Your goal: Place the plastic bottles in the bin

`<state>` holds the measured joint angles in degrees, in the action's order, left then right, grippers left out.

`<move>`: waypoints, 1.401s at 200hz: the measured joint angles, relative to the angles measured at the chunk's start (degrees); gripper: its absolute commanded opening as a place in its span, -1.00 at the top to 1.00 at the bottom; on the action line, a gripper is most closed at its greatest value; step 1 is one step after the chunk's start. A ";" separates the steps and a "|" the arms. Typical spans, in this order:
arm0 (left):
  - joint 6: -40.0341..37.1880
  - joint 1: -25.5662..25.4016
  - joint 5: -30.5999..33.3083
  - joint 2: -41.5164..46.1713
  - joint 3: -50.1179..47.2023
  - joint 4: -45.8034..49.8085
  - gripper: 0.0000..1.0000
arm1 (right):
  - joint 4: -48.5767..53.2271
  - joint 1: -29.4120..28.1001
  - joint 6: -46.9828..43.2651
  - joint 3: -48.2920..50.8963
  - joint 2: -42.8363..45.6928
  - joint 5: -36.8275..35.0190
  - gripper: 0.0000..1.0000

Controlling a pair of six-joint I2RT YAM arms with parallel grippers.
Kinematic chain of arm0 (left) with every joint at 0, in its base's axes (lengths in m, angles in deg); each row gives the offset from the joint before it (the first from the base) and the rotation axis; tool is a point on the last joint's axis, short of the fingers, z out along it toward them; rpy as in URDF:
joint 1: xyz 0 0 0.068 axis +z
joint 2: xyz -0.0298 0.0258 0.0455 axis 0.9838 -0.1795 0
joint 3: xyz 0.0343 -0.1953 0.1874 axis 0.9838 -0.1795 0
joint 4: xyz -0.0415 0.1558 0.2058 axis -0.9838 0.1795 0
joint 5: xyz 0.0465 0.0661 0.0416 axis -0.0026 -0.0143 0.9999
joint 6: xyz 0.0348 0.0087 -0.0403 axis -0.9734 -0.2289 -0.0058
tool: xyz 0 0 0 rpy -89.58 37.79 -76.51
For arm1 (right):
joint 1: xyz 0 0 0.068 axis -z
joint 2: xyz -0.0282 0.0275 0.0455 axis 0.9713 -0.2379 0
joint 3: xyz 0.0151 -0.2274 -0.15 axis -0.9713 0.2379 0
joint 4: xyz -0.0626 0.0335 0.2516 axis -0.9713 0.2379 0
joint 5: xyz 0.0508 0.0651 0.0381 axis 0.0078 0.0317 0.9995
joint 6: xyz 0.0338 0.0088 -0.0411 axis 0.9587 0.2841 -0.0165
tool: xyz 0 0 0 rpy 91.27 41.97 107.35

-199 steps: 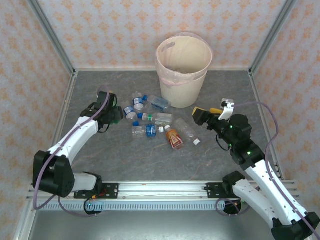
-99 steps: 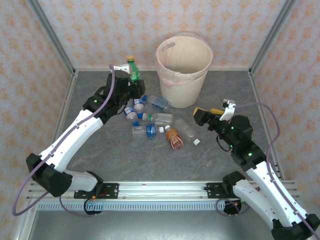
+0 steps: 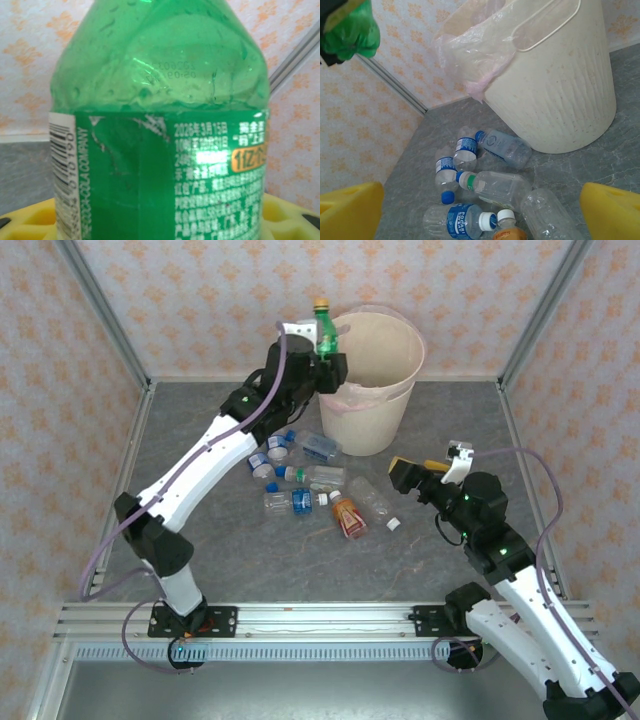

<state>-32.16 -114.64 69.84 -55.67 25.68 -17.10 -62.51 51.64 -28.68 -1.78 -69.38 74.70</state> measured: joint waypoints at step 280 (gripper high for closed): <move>-1.99 -3.45 -1.68 -6.95 7.56 -1.40 -0.98 | 4.66 0.00 0.50 -1.33 1.38 -0.61 -0.99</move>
<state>-34.14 -118.09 68.16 -62.62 33.24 -18.50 -57.85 51.64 -28.18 -3.12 -68.01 74.09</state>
